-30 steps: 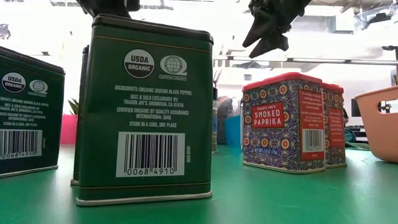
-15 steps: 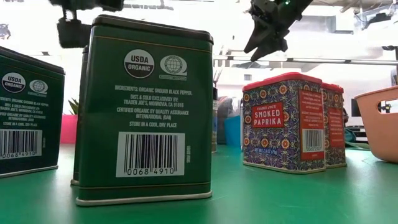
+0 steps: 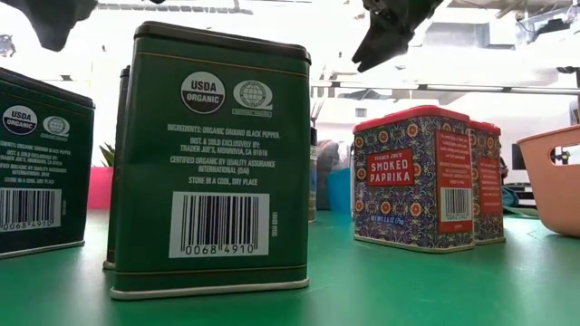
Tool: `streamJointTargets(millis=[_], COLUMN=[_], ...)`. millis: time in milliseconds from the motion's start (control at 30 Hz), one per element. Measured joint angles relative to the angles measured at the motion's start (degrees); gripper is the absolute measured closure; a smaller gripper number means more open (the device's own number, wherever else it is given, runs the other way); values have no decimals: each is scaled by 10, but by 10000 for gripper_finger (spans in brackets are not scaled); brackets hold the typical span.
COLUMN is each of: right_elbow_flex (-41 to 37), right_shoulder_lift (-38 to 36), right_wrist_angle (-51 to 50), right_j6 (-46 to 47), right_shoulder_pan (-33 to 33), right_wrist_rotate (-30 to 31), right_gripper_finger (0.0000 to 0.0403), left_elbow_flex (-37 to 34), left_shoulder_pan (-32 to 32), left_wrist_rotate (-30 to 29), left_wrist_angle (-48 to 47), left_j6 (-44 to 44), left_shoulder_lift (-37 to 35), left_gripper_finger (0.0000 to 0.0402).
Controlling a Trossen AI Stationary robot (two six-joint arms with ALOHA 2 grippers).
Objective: Sort spices by type
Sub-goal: Put the black seasoning can into the blue bin
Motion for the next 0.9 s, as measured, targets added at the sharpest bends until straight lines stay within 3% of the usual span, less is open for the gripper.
streamJointTargets(millis=[333, 500, 900], right_elbow_flex=[0, 0, 0], right_shoulder_lift=[0, 0, 0], right_wrist_angle=[-2, -6, -10], right_j6=[-49, -74, -80], right_shoulder_pan=[4, 17, 28], right_wrist_rotate=[-1, -7, -8], right_gripper_finger=[148, 148, 148], left_elbow_flex=[42, 42, 42], left_shoulder_pan=[-28, -44, -46], left_wrist_rotate=[16, -34, -43], left_wrist_angle=[-7, -31, -40], left_j6=[-160, -225, -218], left_shoulder_lift=[79, 78, 117], left_gripper_finger=[102, 102, 102])
